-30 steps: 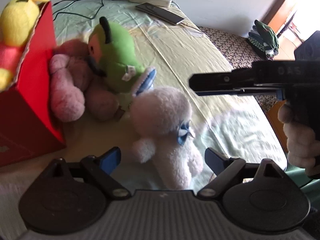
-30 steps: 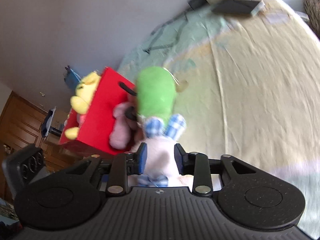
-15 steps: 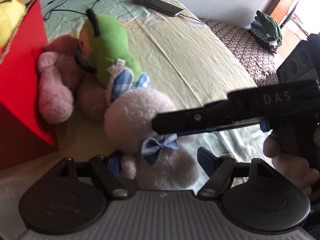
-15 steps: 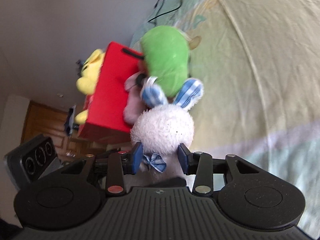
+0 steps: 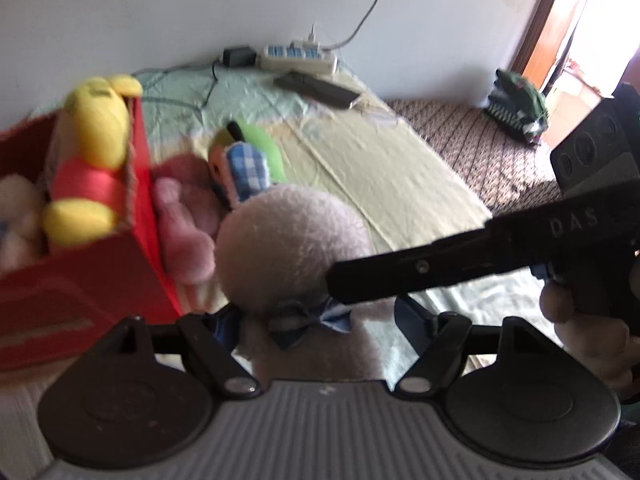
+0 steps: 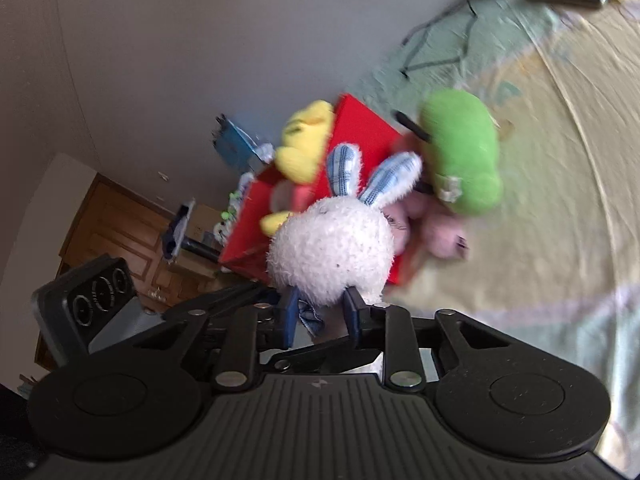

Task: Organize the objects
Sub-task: 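Carry the white bunny with the right gripper and lower it into the red box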

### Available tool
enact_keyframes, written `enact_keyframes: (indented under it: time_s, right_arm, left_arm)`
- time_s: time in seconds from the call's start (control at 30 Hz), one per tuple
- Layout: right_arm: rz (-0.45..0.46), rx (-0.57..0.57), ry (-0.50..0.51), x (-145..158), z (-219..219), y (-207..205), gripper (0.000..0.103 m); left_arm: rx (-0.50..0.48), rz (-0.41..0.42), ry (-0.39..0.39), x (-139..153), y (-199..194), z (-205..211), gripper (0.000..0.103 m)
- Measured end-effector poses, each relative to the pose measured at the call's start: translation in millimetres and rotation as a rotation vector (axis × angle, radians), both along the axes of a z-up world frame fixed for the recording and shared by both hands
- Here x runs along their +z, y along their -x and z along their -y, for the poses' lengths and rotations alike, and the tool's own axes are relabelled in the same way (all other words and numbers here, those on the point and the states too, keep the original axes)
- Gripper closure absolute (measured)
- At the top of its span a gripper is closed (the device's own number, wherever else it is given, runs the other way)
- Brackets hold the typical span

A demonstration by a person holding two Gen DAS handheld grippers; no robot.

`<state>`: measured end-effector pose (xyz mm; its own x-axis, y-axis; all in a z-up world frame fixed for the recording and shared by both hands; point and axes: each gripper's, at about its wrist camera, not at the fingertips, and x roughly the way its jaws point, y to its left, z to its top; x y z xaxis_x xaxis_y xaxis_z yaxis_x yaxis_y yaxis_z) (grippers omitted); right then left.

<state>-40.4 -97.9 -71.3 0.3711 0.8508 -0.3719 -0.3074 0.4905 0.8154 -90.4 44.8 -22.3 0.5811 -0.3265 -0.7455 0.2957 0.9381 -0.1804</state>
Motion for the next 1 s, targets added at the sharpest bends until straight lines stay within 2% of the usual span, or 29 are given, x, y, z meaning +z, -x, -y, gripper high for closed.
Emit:
enact_keyframes:
  time_s: [0.37,0.57,0.73,0.93,1.0]
  right_arm:
    - [0.187,-0.018,-0.066,61.9,-83.5,5.5,0.081]
    - [0.243,0.018,-0.08,66.0,-142.8,-16.1,0.081]
    - [0.24,0.038,-0.046,54.5,-189.7,-39.0,0.081]
    - [0.198,0.051,0.001,40.5,-230.8,-66.8,0.081]
    - [0.189,0.053,0.012,39.4,-241.3,-63.7,0.081]
  left_arm:
    - [-0.022,0.145,0.078,59.2,13.4,-74.3,0.026]
    - [0.025,0.216,0.066,80.7,16.3,-129.5,0.026]
    - [0.082,0.229,0.018,80.6,12.8,-171.5,0.026]
    - [0.147,0.178,-0.02,64.5,-6.9,-221.6,0.026]
    - [0.162,0.162,-0.024,58.2,-17.9,-233.5,0.026]
